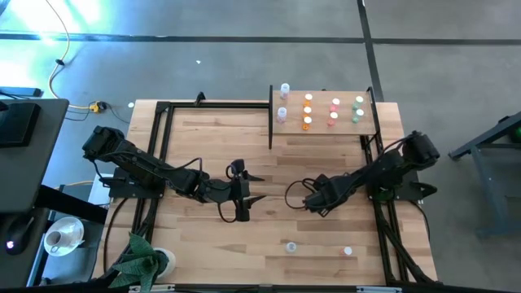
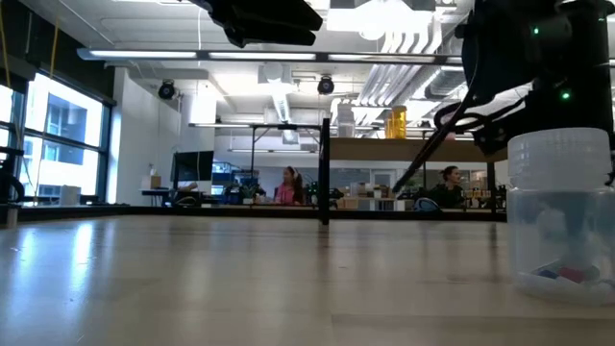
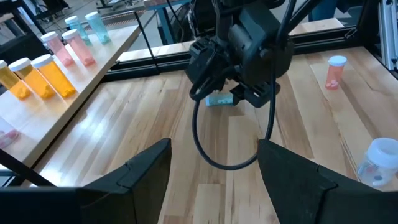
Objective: Pick and place medicine bottles onto shelf by color
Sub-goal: Put the blue pill bottle on the shelf aligned with the other blue pill bottle
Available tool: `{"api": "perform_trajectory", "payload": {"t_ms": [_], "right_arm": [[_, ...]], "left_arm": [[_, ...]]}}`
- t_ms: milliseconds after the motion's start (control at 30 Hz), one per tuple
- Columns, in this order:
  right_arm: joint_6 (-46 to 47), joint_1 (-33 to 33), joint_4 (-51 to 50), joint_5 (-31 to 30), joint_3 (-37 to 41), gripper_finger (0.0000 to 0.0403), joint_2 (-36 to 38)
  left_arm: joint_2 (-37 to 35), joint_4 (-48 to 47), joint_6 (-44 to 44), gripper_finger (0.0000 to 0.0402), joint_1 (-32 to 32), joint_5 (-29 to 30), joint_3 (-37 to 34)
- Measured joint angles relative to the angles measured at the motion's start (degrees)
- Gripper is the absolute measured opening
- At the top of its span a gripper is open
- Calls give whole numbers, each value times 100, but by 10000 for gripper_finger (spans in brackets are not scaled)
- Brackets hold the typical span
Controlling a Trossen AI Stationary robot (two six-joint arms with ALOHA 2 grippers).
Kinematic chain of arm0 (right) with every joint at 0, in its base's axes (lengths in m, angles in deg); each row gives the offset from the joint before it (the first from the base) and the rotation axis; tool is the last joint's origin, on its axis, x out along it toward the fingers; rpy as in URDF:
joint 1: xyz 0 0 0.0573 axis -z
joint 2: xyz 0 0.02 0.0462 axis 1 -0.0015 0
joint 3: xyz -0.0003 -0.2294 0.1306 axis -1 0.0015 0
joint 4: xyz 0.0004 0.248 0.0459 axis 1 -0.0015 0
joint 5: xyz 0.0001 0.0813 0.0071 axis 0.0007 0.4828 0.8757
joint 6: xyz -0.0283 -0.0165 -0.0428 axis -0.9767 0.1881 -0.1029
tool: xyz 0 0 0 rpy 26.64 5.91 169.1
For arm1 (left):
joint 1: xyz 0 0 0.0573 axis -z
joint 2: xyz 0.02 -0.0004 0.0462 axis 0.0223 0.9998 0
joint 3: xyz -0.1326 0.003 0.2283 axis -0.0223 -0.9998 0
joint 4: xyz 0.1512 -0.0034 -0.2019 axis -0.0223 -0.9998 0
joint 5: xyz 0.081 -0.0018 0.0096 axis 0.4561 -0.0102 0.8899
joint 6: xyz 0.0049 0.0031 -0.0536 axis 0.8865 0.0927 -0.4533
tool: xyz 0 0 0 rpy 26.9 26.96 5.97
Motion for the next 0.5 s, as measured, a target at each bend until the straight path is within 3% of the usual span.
{"api": "perform_trajectory", "payload": {"t_ms": [300, 500], "right_arm": [[-183, 141, 77, -32, 0, 213, -26], [-297, 201, 169, 129, 4, 184, -26]], "left_arm": [[0, -5, -133, 229, 2, -4, 0], [0, -4, -133, 229, 2, -4, 0]]}}
